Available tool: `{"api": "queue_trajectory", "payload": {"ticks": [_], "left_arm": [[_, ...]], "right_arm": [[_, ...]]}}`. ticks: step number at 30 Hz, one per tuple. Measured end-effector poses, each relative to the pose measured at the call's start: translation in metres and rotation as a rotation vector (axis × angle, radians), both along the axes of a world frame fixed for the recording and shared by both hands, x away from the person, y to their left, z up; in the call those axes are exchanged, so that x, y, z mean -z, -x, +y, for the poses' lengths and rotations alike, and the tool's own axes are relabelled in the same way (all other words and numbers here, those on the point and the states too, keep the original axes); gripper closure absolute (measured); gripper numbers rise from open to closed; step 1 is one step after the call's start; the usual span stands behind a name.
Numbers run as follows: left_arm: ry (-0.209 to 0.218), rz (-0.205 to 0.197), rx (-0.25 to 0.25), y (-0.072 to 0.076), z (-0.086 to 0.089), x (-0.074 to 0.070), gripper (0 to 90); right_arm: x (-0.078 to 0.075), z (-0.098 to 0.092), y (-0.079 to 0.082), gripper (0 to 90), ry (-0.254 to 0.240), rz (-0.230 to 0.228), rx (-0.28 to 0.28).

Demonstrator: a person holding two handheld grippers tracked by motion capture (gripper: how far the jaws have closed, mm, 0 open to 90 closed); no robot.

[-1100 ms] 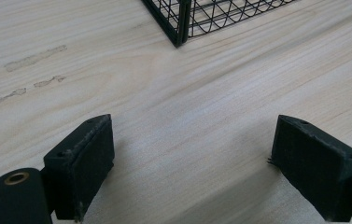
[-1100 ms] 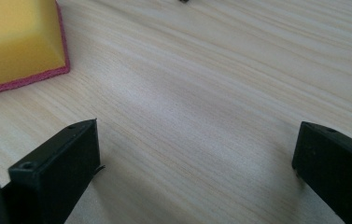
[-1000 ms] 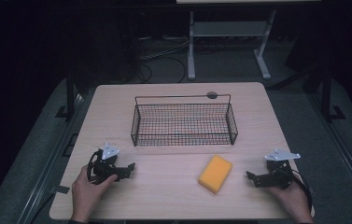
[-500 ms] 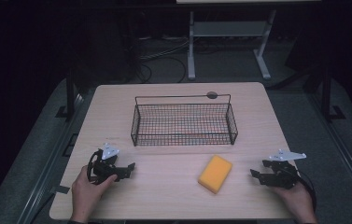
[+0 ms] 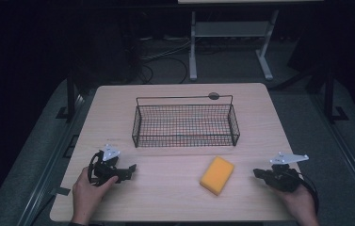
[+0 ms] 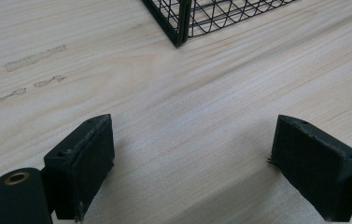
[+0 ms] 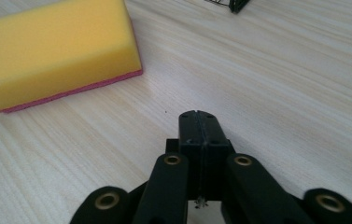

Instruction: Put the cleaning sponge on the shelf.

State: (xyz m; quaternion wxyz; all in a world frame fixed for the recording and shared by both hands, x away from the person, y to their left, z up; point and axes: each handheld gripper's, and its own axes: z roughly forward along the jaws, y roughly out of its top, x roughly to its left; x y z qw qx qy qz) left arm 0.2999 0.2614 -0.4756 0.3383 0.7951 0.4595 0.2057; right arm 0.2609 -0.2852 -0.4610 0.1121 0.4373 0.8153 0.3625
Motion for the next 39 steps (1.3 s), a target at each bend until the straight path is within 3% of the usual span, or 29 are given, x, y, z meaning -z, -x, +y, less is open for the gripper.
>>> {"api": "queue_trajectory", "payload": {"ticks": [20, 25, 39], "left_arm": [[-0.001, 0.0, 0.0, 0.0, 0.0, 0.0, 12.4], [0.0, 0.0, 0.0, 0.0, 0.0, 0.0, 12.4], [0.0, 0.0, 0.0, 0.0, 0.0, 0.0, 12.4]], "right_arm": [[-0.003, 0.023, -0.002, 89.9, -0.023, 0.003, -0.1], [-0.002, 0.032, -0.005, 89.9, -0.008, 0.002, -0.129], [-0.001, 0.044, -0.014, 89.9, -0.001, 0.01, -0.16]]}}
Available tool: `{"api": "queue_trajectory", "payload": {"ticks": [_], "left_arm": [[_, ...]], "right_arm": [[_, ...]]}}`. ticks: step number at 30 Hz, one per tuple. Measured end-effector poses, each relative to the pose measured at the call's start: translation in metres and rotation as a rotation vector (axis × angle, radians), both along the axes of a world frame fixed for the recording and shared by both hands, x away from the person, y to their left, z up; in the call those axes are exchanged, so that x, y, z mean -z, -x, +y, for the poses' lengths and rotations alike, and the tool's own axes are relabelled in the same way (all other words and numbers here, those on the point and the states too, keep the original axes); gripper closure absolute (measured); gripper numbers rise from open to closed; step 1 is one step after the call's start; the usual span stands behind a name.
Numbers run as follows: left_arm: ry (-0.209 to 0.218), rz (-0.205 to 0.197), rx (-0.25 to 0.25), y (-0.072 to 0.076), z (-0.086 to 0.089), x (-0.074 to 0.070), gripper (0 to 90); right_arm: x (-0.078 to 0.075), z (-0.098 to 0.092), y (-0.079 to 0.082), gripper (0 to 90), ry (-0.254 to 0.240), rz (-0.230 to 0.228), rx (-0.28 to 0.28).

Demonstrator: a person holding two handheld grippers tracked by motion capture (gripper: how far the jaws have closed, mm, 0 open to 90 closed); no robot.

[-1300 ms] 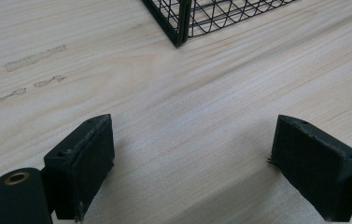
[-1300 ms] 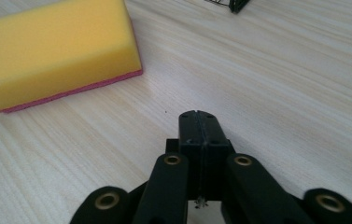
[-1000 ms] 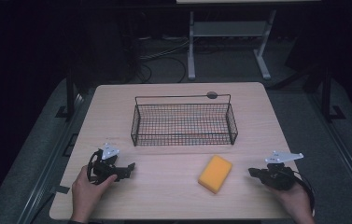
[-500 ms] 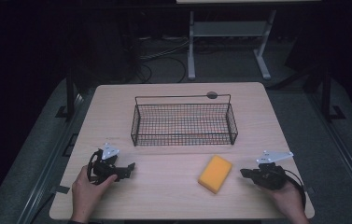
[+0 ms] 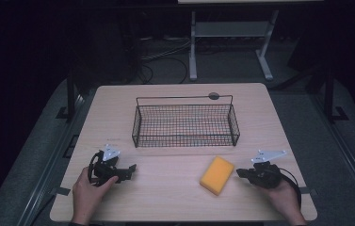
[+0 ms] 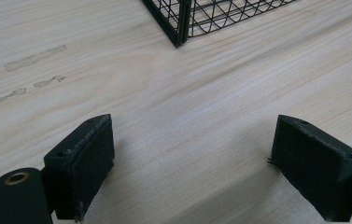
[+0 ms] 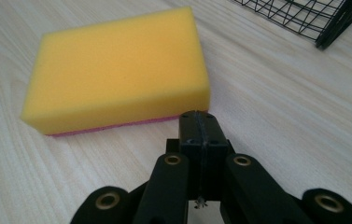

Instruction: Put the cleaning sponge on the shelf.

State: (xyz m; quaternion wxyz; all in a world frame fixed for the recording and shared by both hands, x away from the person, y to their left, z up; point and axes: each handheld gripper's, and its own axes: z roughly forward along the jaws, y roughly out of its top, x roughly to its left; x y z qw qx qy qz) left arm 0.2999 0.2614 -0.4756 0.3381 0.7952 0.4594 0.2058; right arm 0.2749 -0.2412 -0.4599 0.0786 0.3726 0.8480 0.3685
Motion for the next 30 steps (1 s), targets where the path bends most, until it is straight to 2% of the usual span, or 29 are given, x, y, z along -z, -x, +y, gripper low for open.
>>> {"api": "queue_trajectory", "payload": {"ticks": [9, 30], "left_arm": [[0.0, 0.0, 0.0, 0.0, 0.0, 0.0, 12.5], [0.0, 0.0, 0.0, 0.0, 0.0, 0.0, 12.4]], "right_arm": [[0.001, 0.008, -0.006, 89.9, 0.023, 0.0, -0.022], [0.0, 0.024, -0.021, 89.9, 0.033, -0.01, -0.052]]}}
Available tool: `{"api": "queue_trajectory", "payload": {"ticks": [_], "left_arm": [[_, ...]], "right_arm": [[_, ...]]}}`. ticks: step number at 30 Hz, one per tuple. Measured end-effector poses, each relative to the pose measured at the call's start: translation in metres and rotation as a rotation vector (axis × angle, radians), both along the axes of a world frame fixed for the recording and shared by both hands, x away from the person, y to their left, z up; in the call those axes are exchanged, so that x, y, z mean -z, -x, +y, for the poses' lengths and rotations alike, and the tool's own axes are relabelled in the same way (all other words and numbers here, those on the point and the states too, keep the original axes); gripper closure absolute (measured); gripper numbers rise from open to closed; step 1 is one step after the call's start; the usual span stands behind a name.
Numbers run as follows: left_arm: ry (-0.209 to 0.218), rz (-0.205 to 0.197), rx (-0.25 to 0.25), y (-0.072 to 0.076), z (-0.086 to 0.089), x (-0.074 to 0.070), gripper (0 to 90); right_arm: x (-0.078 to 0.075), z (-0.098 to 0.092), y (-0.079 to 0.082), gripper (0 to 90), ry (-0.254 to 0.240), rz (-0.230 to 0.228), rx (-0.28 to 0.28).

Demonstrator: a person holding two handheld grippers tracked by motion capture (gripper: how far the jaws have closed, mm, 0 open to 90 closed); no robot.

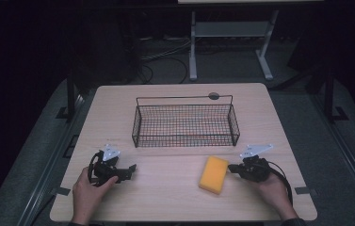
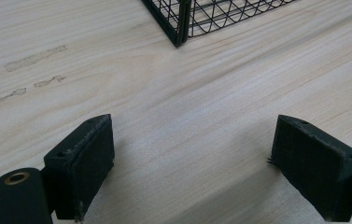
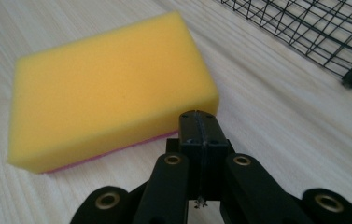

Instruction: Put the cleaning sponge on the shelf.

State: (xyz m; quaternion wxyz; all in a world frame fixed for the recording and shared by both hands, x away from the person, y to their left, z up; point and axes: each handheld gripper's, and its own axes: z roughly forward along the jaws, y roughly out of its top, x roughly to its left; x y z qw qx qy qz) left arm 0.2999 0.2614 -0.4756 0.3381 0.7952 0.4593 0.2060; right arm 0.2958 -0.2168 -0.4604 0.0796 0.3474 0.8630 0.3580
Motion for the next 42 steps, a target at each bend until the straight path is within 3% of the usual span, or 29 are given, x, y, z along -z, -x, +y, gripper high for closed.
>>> {"api": "queue_trajectory", "payload": {"ticks": [42], "left_arm": [[0.002, 0.001, -0.001, 0.0, 0.0, 0.0, 12.4]], "right_arm": [[-0.006, 0.053, -0.028, 89.9, 0.007, -0.018, -0.078]]}}
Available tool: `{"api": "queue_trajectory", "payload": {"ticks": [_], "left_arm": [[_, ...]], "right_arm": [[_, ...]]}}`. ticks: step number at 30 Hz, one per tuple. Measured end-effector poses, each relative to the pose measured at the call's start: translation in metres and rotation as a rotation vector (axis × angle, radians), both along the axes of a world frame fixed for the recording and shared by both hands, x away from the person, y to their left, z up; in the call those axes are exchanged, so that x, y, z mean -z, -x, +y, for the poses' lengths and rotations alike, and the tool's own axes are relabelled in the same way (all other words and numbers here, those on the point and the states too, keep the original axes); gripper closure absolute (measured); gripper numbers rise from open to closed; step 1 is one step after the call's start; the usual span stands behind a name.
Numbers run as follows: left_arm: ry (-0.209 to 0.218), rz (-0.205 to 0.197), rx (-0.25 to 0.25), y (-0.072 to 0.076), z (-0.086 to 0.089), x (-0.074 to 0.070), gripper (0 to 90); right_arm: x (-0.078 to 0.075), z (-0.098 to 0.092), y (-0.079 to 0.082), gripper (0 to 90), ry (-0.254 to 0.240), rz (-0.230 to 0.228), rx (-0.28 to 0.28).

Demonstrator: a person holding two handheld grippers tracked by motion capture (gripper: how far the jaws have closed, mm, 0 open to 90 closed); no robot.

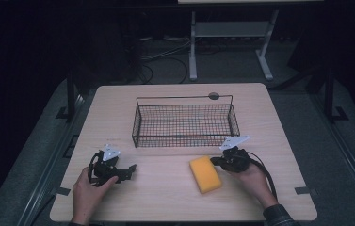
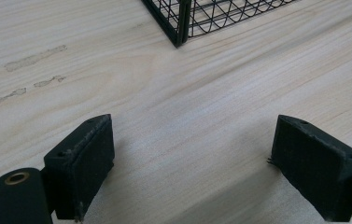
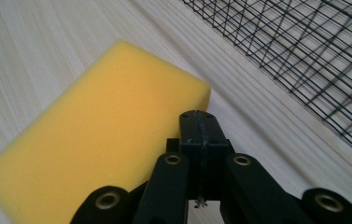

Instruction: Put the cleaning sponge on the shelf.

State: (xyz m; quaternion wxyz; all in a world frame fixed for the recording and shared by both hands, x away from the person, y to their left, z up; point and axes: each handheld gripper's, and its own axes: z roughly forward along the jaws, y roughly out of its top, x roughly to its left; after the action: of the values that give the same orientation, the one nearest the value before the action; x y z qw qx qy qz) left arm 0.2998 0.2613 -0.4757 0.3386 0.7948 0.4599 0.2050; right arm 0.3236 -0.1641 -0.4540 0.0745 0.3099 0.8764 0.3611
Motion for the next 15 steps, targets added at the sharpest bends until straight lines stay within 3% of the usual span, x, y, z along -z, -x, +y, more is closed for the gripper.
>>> {"api": "queue_trajectory", "payload": {"ticks": [15], "left_arm": [[0.0, 0.0, 0.0, 0.0, 0.0, 0.0, 12.5]], "right_arm": [[-0.001, 0.02, -0.002, 89.9, -0.003, 0.006, -0.033]]}}
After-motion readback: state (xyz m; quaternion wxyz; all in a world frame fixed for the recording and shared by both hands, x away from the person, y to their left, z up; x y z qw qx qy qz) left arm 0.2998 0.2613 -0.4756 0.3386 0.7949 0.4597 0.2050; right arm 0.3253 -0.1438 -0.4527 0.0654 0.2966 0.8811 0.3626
